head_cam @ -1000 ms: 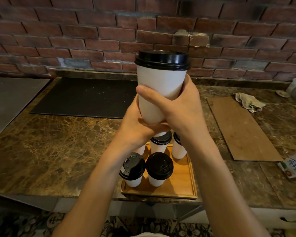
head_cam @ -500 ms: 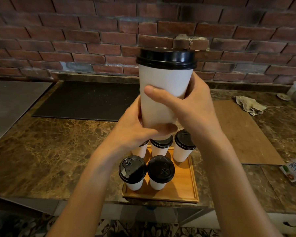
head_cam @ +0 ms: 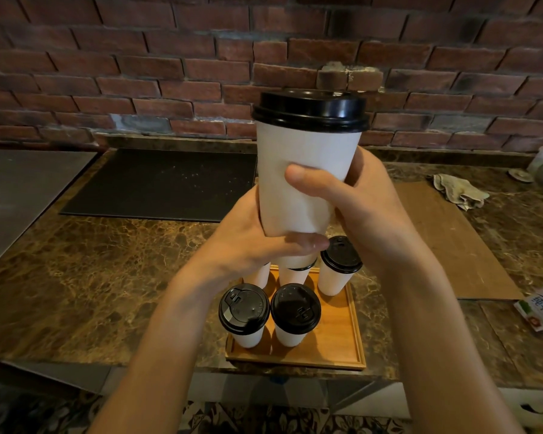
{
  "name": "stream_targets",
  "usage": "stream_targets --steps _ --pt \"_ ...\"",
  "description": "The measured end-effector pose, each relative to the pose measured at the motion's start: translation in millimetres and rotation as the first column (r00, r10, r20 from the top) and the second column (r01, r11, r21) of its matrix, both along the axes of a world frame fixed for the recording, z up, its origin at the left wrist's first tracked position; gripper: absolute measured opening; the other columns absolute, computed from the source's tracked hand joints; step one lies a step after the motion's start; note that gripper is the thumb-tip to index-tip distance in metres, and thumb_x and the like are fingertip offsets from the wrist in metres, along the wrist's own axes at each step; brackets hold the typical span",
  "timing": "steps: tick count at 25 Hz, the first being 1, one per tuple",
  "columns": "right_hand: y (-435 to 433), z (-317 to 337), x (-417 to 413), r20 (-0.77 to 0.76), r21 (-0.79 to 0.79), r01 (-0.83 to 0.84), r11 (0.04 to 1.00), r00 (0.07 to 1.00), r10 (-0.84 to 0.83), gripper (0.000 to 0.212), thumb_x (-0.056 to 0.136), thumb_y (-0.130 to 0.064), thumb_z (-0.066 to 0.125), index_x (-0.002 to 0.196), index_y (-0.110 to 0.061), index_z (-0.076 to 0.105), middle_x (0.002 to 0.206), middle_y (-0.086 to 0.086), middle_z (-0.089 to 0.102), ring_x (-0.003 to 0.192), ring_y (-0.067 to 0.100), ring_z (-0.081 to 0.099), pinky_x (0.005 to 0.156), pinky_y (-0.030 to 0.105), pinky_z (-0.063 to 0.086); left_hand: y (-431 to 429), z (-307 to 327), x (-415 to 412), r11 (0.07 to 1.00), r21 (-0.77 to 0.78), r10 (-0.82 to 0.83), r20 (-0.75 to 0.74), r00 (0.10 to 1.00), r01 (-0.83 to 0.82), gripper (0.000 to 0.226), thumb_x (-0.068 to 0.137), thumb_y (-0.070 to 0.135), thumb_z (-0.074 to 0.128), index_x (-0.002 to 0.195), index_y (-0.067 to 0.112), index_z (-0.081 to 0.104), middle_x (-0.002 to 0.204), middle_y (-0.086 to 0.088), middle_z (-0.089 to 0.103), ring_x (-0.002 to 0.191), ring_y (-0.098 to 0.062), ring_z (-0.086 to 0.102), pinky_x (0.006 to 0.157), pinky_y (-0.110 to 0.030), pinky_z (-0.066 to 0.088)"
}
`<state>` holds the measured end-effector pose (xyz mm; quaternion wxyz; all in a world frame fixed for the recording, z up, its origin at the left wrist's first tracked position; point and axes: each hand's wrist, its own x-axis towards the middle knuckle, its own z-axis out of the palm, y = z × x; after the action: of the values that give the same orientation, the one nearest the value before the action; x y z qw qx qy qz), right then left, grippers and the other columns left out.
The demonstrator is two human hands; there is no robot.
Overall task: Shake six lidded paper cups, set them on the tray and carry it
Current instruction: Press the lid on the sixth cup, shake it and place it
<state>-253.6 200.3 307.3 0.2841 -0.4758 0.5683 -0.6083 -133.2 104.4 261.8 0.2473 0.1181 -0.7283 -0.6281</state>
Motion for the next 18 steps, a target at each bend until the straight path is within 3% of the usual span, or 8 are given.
stream_targets --steps 3,6,8,11,12,15,18 --pt "-0.1 3.2 -0.1 -0.062 0.017 0.045 0.999 0.997 -0.043 0.065 0.068 -0.041 0.075 0.127 -0.022 0.054 0.113 -0.007 0.066 0.102 0.005 0.064 0.075 0.017 0.053 -0.9 -1.7 -2.8 0.998 -0.028 0.047 -0.017 0.999 -0.047 0.077 0.061 0.015 0.086 0.126 0.023 0.045 0.102 0.017 0.065 0.101 -0.005 0.063 0.074 -0.016 0.053" --pt "-2.2 3.2 2.2 -0.109 0.033 0.119 0.992 0.987 -0.114 0.072 0.066 -0.046 0.081 0.128 -0.026 0.052 0.114 -0.011 0.063 0.101 0.001 0.062 0.075 0.016 0.055 -0.4 -5.5 -8.2 0.987 -0.044 0.152 -0.038 0.988 -0.153 0.078 0.058 0.022 0.086 0.125 0.025 0.046 0.11 0.013 0.063 0.104 -0.005 0.061 0.075 -0.017 0.053" --pt "-4.1 2.8 4.6 -0.14 0.043 0.176 0.983 0.976 -0.169 0.075 0.067 -0.046 0.084 0.13 -0.027 0.049 0.115 -0.013 0.06 0.102 0.001 0.06 0.075 0.02 0.057 0.5 -7.2 -14.3 0.979 -0.036 0.196 -0.065 0.978 -0.199 0.082 0.056 0.025 0.085 0.127 0.026 0.044 0.118 0.004 0.06 0.108 -0.009 0.06 0.08 -0.021 0.054" --pt "-6.5 0.2 9.5 -0.189 0.035 0.256 0.966 0.951 -0.245 0.079 0.066 -0.047 0.083 0.133 -0.026 0.046 0.117 -0.014 0.057 0.104 0.002 0.058 0.078 0.022 0.056 2.0 -7.7 -21.3 0.96 0.123 0.261 -0.075 0.962 -0.251 0.078 0.044 0.041 0.081 0.114 0.041 0.045 0.12 0.005 0.058 0.111 -0.015 0.06 0.087 -0.036 0.055" --pt "-7.3 -0.8 11.0 -0.198 0.03 0.272 0.962 0.945 -0.261 0.08 0.066 -0.047 0.083 0.133 -0.026 0.045 0.117 -0.014 0.057 0.105 0.003 0.057 0.079 0.022 0.055 2.8 -7.7 -21.7 0.953 0.14 0.281 -0.068 0.957 -0.27 0.076 0.042 0.045 0.079 0.11 0.044 0.045 0.118 0.008 0.058 0.11 -0.013 0.06 0.087 -0.035 0.055" --pt "-8.1 -2.5 14.1 -0.198 0.012 0.291 0.957 0.939 -0.283 0.076 0.067 -0.047 0.082 0.13 -0.028 0.044 0.112 -0.017 0.055 0.103 0.002 0.057 0.075 0.018 0.054 5.5 -7.4 -18.8 0.952 -0.017 0.304 -0.043 0.952 -0.305 0.084 0.043 0.045 0.084 0.116 0.043 0.041 0.113 0.016 0.057 0.102 0.006 0.059 0.075 -0.013 0.052" --pt "-6.1 -0.5 12.2 -0.183 -0.009 0.283 0.959 0.943 -0.279 0.075 0.067 -0.047 0.083 0.131 -0.027 0.048 0.113 -0.017 0.058 0.102 -0.001 0.058 0.074 0.014 0.055 4.0 -5.5 -14.9 0.957 -0.039 0.285 -0.038 0.958 -0.287 0.09 0.049 0.04 0.087 0.126 0.033 0.041 0.118 0.011 0.057 0.108 -0.003 0.058 0.081 -0.02 0.053"
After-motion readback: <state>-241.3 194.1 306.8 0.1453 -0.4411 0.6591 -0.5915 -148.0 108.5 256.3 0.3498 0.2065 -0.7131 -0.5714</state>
